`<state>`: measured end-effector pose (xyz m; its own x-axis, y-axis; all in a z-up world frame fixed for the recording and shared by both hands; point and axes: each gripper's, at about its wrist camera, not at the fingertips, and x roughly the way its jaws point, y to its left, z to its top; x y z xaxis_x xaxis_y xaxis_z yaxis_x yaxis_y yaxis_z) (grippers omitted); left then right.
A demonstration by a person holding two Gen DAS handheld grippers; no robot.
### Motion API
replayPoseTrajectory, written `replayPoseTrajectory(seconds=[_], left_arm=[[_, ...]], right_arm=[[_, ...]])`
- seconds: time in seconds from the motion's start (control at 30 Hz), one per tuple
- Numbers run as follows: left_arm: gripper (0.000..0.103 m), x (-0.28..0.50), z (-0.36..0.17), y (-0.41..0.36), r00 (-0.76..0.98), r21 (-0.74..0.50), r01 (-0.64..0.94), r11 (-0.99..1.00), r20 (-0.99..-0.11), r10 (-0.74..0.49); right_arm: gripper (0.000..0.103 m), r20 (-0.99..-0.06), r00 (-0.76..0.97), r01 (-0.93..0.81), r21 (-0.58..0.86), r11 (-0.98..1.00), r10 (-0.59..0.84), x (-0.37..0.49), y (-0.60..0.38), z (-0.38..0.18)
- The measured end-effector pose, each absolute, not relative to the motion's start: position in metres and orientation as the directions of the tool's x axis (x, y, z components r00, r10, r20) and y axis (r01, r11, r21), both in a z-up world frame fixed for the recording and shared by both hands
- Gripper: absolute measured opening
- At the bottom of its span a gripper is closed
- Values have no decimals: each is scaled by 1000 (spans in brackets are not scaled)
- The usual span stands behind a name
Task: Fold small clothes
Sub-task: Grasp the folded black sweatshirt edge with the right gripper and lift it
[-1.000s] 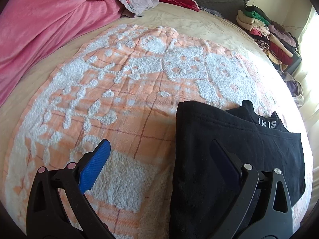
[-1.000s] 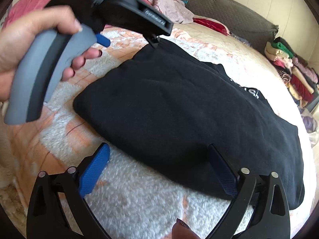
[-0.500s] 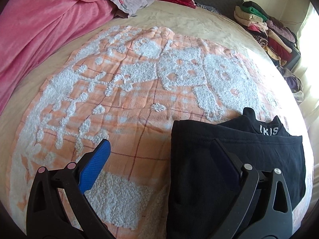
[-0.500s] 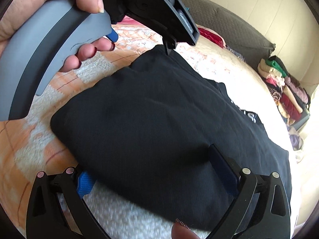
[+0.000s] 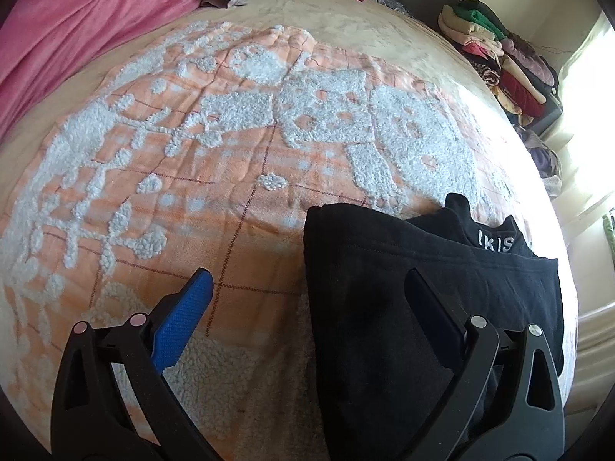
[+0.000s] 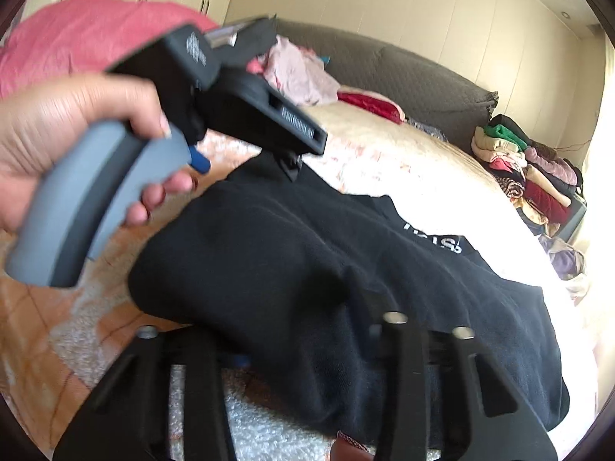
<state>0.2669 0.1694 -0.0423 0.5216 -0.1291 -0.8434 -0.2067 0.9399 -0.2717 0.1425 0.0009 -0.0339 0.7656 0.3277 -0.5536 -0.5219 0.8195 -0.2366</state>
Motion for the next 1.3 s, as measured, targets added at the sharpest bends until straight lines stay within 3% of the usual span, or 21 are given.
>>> replayPoseTrajectory(seconds=[0.13,0.37,0.43,0.53,0.6,0.67,1.3], left_arm=[[93,264,-42,165,531,-317,-189,929,-829,-175],[90,261,-36,154,559,-407,-165,898,-789,-255],[81,260,-31,147,562,-421,-142,896,-779,-277],[57,258,-25,136,567,-442,-109,890,-763,-310],[32,256,-19,127,569,-430,-88,898,-762,-309],[19,253,-13,118,581,-415,-72,907,-756,-300],[17,246,54,14,657,-253,32,967,-723,-211]], right_arm=[[19,-528,783,-496,-208,843,330,140,-9,-27],[14,-512,785,-480,-146,865,349,135,-19,-20],[12,-508,786,-475,-132,870,352,134,-22,-19],[9,-494,789,-476,-115,872,365,130,-27,-15],[9,-490,790,-474,-107,874,368,128,-30,-13],[9,-487,791,-470,-97,878,370,126,-35,-11],[8,-407,844,-381,7,925,350,101,-119,24]])
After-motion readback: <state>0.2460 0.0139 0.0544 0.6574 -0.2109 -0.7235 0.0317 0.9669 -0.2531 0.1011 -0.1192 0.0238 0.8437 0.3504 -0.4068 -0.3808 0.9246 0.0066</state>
